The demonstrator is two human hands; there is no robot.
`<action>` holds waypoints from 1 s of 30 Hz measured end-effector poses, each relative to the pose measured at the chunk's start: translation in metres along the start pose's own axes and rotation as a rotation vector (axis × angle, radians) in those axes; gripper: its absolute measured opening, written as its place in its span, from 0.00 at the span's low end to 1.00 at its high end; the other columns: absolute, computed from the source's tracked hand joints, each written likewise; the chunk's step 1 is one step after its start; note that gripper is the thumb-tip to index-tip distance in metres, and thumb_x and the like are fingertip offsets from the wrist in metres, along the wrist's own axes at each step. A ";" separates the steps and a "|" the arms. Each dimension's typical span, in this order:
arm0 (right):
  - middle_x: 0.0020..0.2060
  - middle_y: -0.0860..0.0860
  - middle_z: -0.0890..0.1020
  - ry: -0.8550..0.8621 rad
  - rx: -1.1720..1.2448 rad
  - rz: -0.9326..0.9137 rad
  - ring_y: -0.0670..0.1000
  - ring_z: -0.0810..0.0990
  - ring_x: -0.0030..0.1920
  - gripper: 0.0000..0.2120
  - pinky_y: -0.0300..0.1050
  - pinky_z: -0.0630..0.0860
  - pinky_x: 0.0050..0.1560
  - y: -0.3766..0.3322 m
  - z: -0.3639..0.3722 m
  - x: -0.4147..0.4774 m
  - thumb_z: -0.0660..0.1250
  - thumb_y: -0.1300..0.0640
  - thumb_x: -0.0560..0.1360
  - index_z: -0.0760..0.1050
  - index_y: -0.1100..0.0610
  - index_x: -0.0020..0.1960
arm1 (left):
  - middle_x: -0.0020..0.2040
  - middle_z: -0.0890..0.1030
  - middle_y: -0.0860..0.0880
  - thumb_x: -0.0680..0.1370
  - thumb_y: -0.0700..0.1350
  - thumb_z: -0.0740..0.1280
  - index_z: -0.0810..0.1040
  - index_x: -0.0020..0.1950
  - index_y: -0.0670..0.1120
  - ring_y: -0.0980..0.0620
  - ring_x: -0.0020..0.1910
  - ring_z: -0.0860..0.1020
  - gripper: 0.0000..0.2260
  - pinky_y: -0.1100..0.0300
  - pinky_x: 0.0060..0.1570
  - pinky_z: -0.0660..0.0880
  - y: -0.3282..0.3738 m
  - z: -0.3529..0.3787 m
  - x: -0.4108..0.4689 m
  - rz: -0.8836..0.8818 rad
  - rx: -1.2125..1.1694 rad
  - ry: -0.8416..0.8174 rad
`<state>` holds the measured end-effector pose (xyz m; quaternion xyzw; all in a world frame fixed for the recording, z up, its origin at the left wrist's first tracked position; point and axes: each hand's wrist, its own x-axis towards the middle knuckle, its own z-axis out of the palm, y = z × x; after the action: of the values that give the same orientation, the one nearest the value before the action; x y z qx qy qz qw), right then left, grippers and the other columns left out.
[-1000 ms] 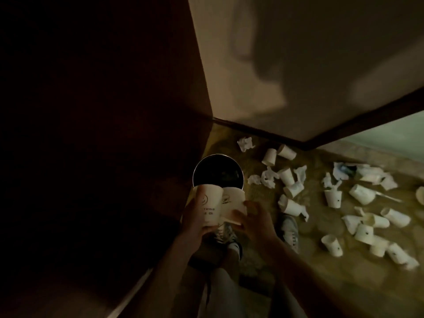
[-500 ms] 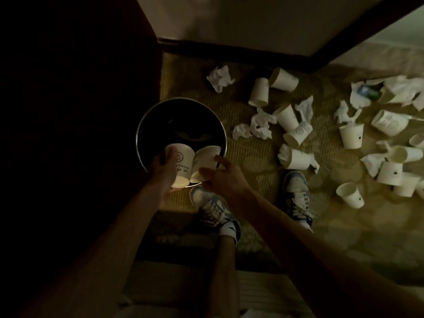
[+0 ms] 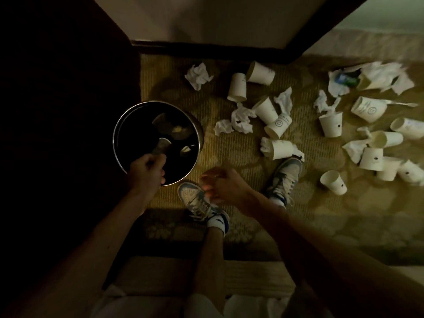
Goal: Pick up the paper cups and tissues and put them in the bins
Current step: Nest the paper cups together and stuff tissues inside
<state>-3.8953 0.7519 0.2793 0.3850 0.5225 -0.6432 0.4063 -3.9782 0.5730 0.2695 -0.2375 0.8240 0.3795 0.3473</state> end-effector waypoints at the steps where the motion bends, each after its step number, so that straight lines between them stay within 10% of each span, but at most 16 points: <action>1: 0.38 0.55 0.79 0.007 -0.002 0.003 0.53 0.78 0.38 0.09 0.44 0.75 0.37 0.002 -0.013 -0.003 0.64 0.57 0.80 0.78 0.64 0.52 | 0.34 0.77 0.51 0.81 0.49 0.66 0.77 0.42 0.50 0.57 0.29 0.74 0.08 0.66 0.27 0.71 0.007 0.008 -0.008 0.041 0.014 -0.003; 13: 0.45 0.53 0.82 0.224 -0.068 0.064 0.48 0.81 0.43 0.02 0.43 0.80 0.42 0.066 -0.227 0.001 0.67 0.56 0.78 0.77 0.53 0.50 | 0.42 0.79 0.56 0.79 0.50 0.68 0.78 0.47 0.54 0.60 0.40 0.77 0.02 0.70 0.36 0.73 0.071 0.227 -0.030 0.238 0.391 -0.540; 18: 0.58 0.53 0.79 0.401 -0.085 0.055 0.51 0.80 0.53 0.18 0.49 0.80 0.53 0.116 -0.287 0.068 0.69 0.58 0.76 0.73 0.55 0.66 | 0.52 0.78 0.52 0.80 0.49 0.66 0.74 0.66 0.54 0.51 0.52 0.78 0.14 0.52 0.52 0.78 0.056 0.315 0.042 0.179 0.567 -0.593; 24: 0.69 0.54 0.72 0.549 0.011 -0.021 0.51 0.74 0.61 0.32 0.45 0.74 0.54 0.172 -0.307 0.151 0.71 0.47 0.74 0.64 0.51 0.74 | 0.65 0.73 0.50 0.83 0.53 0.60 0.58 0.77 0.60 0.52 0.49 0.76 0.23 0.64 0.30 0.74 0.016 0.371 0.109 0.134 0.719 -0.695; 30: 0.64 0.52 0.76 0.487 -0.025 -0.047 0.49 0.75 0.58 0.39 0.44 0.74 0.55 0.188 -0.315 0.183 0.77 0.41 0.66 0.67 0.52 0.72 | 0.66 0.77 0.51 0.81 0.51 0.63 0.68 0.74 0.54 0.49 0.64 0.75 0.21 0.49 0.63 0.73 0.006 0.396 0.118 0.213 0.784 -0.869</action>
<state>-3.7671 1.0171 -0.0060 0.5115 0.6214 -0.5344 0.2581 -3.9035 0.8741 -0.0031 0.1696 0.7044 0.1422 0.6744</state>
